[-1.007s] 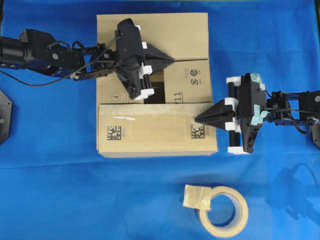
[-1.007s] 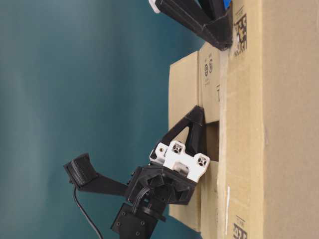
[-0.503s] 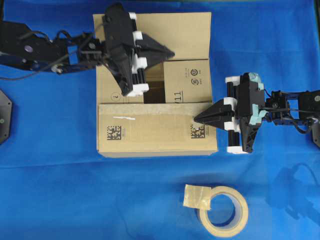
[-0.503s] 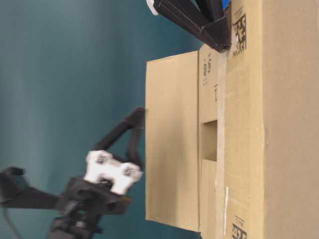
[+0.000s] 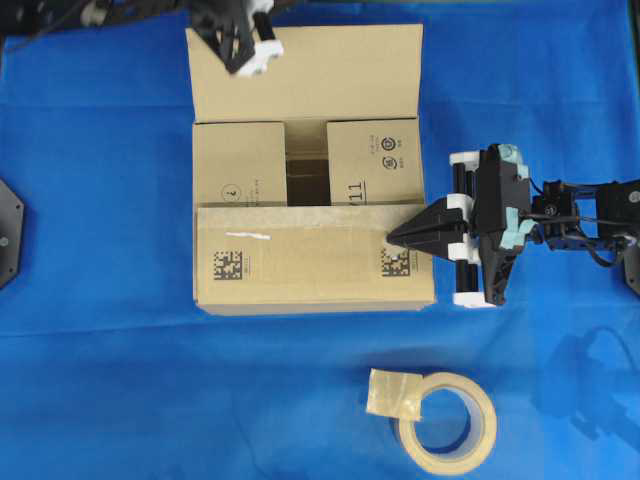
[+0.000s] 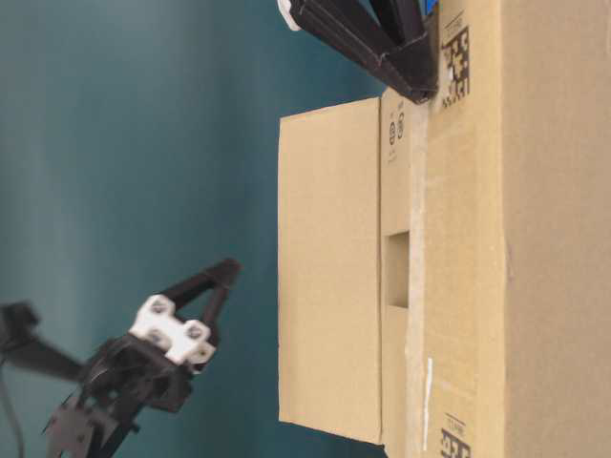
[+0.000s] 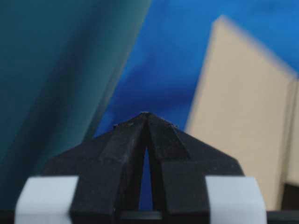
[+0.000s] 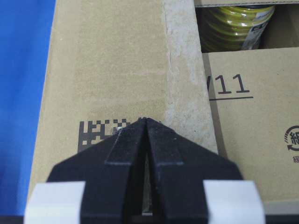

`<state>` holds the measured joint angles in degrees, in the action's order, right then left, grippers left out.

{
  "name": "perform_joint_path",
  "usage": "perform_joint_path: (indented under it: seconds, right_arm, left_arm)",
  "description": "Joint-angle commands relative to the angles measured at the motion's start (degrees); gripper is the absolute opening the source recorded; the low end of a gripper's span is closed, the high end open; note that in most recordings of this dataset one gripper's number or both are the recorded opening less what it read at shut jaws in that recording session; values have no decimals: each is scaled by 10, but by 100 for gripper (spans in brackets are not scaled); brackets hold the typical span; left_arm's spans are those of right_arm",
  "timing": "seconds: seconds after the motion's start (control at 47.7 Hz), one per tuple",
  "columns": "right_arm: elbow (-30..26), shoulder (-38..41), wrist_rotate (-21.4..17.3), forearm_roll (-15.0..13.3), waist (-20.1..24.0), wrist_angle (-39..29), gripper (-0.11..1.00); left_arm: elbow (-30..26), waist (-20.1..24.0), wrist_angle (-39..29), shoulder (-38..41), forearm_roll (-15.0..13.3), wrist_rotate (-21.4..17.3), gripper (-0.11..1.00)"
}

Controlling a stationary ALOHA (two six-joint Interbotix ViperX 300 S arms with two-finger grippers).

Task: Close the cardboard box.

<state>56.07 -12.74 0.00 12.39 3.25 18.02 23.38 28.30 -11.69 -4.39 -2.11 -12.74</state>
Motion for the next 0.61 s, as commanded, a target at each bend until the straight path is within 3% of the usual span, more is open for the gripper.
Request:
perform_joint_path:
  seconds: [0.0,0.294,0.587]
  right_arm:
    - [-11,-3,1,1,0,8,0]
    - [-11,-3,1,1,0,8,0]
    - [-10,-3,3,1,0,8,0]
  left_arm:
    - [-44,21,-47,12,2,-4,0]
    - [-93,33,-163,78,2,-4,0]
    - [-97,14,-180,77,2,-4,0]
